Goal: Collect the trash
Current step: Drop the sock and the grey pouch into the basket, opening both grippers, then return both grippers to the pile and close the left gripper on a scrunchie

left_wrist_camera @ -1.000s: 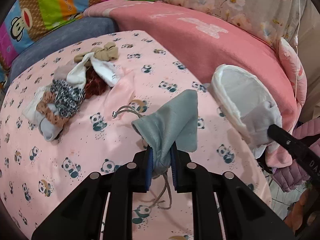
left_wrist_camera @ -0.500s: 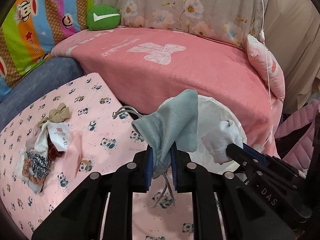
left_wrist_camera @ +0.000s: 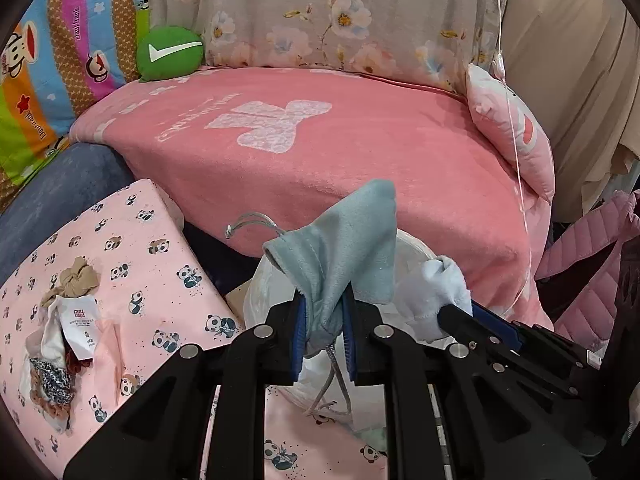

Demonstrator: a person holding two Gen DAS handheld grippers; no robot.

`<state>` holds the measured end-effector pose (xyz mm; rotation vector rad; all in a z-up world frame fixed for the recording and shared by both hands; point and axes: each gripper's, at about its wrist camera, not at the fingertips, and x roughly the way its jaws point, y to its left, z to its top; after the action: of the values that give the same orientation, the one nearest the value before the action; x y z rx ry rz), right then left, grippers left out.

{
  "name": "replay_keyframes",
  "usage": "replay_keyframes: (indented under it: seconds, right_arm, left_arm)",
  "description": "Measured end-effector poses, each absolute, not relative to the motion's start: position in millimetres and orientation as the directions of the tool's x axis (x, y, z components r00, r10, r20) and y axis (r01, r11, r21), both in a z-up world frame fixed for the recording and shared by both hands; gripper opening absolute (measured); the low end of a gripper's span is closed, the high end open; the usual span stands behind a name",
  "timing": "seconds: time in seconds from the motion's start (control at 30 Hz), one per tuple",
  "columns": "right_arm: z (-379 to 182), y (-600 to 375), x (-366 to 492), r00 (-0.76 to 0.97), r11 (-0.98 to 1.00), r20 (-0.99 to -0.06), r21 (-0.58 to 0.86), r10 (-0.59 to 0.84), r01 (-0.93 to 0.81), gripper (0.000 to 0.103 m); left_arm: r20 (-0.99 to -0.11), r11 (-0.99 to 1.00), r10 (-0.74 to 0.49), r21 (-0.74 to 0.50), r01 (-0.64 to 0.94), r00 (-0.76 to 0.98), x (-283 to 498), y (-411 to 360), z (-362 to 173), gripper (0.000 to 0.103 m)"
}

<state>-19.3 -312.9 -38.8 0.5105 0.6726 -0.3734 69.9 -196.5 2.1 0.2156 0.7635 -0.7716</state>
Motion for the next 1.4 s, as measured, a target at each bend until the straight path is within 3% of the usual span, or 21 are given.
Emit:
replay_keyframes:
  seconds: [0.2, 0.3, 0.37, 0.43, 0.5, 1.4]
  right_arm:
    - [-44.0, -321.9, -12.5, 0.715, 0.809, -0.679, 0.319, -0.169, 0.494, 0.020]
    - [-46.0, -323.9, -9.0, 0.713, 0.808, -0.681, 0.320, -0.168, 0.495, 0.025]
    - [-46.9, -325.3, -8.6, 0.715, 0.804, -0.677, 0.322, -0.173, 0.500, 0.026]
    - [-46.5, -325.6, -8.7, 0.714, 0.799, -0.677, 0.322, -0.181, 0.508, 0.041]
    - [-44.4, -322.9, -9.7, 0.719, 0.800, -0.669, 0.322, -0.186, 0.507, 0.046]
    - [-9.7, -236.7, -10.8, 0.751, 0.868, -0.645, 0.285, -0.140, 0.407, 0.054]
  left_arm:
    - [-0.692, 0.697, -0.565, -0.107, 0.709, 0.450, 71.8, -203.4, 0.4, 0.017]
    - [-0.689, 0.694, -0.574, -0.122, 0.710, 0.443, 74.9, -205.3, -0.8, 0.019]
    - [-0.695, 0.701, -0.567, -0.126, 0.702, 0.442, 78.0, -206.3, -2.3, 0.029]
    - [-0.695, 0.716, -0.560, -0.133, 0.685, 0.451, 80.6, -203.1, -3.5, 0.054]
    - [-0.680, 0.732, -0.557, -0.131, 0.669, 0.476, 80.9, -197.5, -1.6, 0.063]
    - [-0.643, 0.829, -0.486, -0.125, 0.546, 0.591, 75.8, -99.7, 20.0, 0.063]
